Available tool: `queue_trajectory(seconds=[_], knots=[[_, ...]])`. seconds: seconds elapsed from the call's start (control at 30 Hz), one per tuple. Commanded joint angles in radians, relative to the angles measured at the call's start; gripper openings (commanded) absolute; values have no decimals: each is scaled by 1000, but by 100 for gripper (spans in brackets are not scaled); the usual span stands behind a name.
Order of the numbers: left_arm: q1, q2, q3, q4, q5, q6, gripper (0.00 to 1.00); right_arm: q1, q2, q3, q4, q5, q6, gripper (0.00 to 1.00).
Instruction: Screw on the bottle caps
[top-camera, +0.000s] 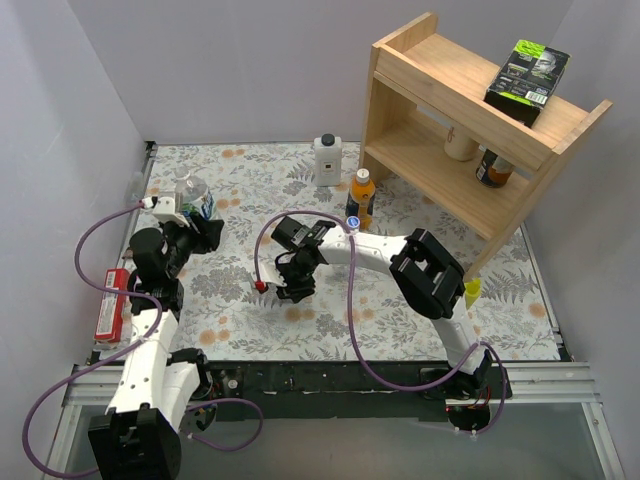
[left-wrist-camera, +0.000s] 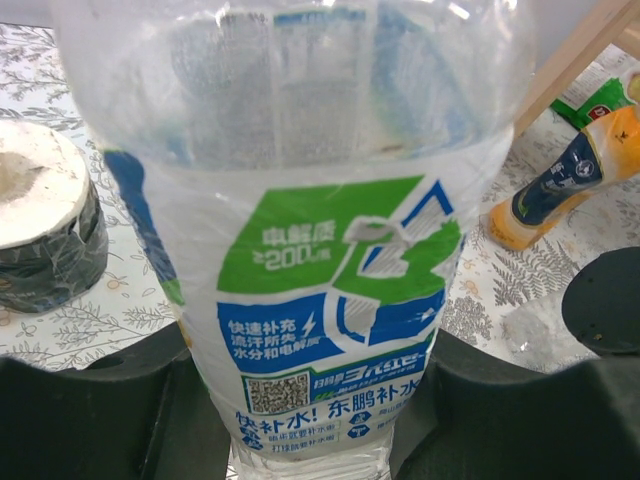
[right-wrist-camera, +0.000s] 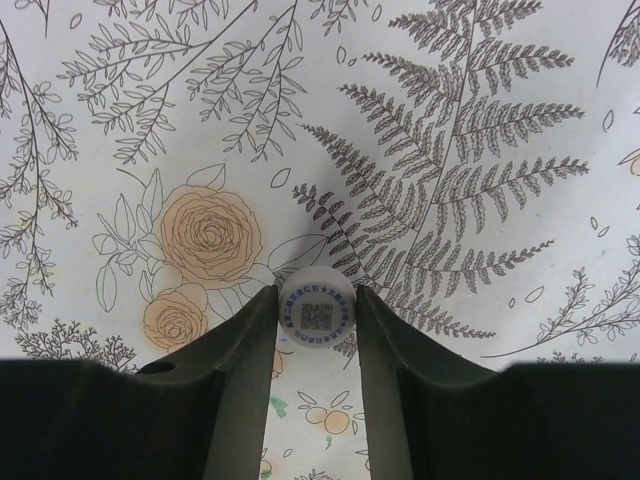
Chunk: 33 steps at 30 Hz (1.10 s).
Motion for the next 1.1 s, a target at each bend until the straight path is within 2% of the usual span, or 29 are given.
queue_trajectory(seconds=[0.0,0.27,0.3,0.43,0.63,0.67,0.83,0.87,0.93,1.07], knots=[[5,1,-24,42,61,22,0,6,-28,-55,9,33,-19,44],[2,2,-41,48,104,50,0,6,-41,-24,-12,44,-10,31],[2,4,-50,75,140,61,0,2,-57,-22,-24,53,-10,30],[-13,76,-94,161,470,160,0,-39,-195,22,-151,11,-11,28],[-107,249,-131,244,651,424,0,-74,-405,129,-388,-46,-39,27],[-164,263,-143,267,668,449,0,-74,-429,154,-414,-54,-31,26],[-289,352,-222,460,684,501,0,-74,-450,348,-540,-69,58,25],[-309,358,-211,423,675,547,0,-74,-448,378,-549,-71,65,25],[-358,369,-245,537,670,527,0,-74,-440,418,-567,-74,79,25],[-430,366,-288,589,650,581,0,-70,-390,485,-633,-71,89,24]])
